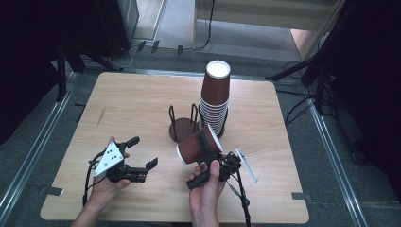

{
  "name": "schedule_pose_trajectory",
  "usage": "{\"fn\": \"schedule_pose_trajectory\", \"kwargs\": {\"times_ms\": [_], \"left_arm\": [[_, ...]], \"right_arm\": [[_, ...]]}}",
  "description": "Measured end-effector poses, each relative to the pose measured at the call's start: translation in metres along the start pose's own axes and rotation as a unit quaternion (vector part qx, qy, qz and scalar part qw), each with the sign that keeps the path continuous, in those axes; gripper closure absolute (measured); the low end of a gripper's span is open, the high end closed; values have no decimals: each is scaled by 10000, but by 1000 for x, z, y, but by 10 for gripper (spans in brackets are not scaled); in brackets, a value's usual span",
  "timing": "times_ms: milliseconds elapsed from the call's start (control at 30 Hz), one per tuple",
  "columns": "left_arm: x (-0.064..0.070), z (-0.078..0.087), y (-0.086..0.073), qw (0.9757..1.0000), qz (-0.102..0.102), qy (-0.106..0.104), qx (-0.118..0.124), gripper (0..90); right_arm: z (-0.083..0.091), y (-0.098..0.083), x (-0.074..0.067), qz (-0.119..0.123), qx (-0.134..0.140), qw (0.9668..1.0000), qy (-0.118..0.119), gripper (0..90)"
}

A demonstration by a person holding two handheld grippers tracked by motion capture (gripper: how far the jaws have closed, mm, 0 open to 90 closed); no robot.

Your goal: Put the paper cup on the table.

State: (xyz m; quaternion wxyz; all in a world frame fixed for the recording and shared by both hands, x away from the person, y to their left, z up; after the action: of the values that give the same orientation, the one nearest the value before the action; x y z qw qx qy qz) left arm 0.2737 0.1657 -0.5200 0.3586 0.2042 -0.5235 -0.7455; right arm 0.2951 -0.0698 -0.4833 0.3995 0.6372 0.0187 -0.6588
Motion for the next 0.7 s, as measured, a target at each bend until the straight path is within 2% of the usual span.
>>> {"fn": "schedule_pose_trajectory", "kwargs": {"times_ms": [200,333,500,600,633,700], "left_arm": [[-8,2,-4,9999,83,79,-20,33],[-14,3,-7,9998,136,141,-35,34],[-23,6,-11,9994,224,242,-63,34],[-28,7,-13,9991,288,298,-80,34],[-29,7,-14,9991,297,309,-77,34],[-31,8,-15,9989,324,337,-84,34]], "right_arm": [[6,6,1,487,171,9985,-175,100],[9,8,1,857,327,9953,-325,100],[12,9,-2,1463,509,9866,-517,100],[12,10,-2,1682,544,9826,-576,100],[13,11,-1,1789,562,9802,-636,100],[13,11,-1,1888,571,9781,-669,100]]}}
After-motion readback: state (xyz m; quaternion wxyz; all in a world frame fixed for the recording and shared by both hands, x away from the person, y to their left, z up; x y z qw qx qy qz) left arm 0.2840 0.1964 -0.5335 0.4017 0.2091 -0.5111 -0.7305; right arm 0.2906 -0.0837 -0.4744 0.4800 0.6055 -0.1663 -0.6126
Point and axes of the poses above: each handheld gripper's, and its own axes: z roughly backward along the jaws, y roughly out of its top, x roughly to its right, the point moved 6 cm from there along -z, roughly forward along the jaws, and after that the axes turned 13 degrees about -x, right-handed, at the moved point
